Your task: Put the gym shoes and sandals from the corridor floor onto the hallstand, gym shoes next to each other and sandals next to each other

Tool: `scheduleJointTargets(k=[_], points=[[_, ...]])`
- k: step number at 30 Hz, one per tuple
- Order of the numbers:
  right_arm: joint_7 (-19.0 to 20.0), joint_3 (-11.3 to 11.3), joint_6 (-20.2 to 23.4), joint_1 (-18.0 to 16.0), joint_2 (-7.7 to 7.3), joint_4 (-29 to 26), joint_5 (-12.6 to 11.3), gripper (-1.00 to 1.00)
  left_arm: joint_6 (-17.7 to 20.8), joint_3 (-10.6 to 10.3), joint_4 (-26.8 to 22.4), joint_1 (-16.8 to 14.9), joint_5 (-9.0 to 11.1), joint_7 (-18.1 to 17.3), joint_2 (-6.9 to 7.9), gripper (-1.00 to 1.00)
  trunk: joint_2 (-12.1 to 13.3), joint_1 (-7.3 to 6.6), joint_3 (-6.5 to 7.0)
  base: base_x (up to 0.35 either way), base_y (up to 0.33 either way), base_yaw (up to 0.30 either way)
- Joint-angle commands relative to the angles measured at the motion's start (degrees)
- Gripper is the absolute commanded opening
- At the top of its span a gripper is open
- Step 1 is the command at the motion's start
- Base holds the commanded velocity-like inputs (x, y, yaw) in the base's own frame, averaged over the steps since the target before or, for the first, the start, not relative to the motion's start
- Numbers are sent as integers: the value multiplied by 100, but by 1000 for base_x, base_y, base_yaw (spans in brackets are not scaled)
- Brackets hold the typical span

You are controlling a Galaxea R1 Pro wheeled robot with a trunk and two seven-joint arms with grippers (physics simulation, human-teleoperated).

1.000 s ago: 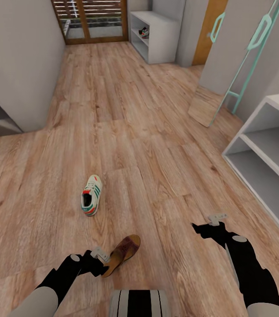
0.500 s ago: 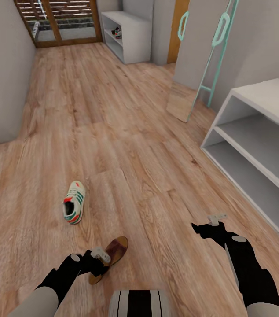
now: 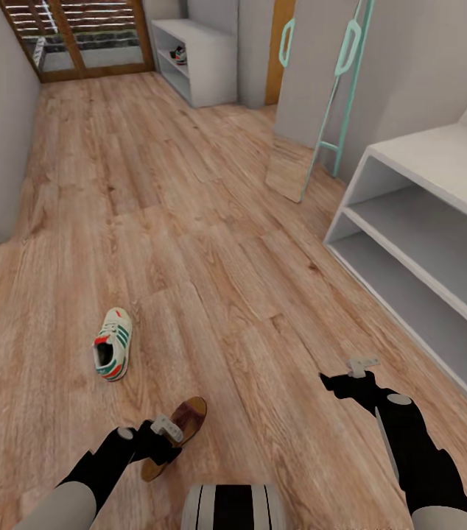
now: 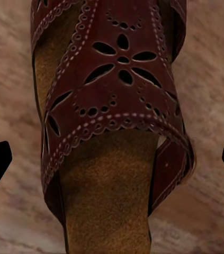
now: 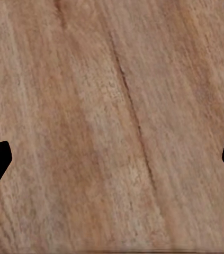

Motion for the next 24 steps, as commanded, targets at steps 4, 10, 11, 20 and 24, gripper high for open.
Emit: scheduleJointTargets(k=[4,10,11,20,24], points=[[53,-12,16,-4,3,-8,61,100,41,24,-12,13,4,-43,18,100,-2,-1,-4,0,0,-95],[53,-11,16,-4,4,-15,61,100,39,16,-7,25,1,-43,42,100,-2,-1,-4,0,0,-25],[53,-11,16,-4,4,-17,61,100,38,16,-5,26,0,-43,42,100,-2,-1,-4,0,0,-8],[53,-17,16,-4,-3,-36,61,100,2,15,46,49,-19,-40,54,100,-2,-1,-4,0,0,-2],[53,-16,16,-4,-4,-43,61,100,-15,20,60,54,-23,-35,88,100,-2,-1,-4,0,0,0]])
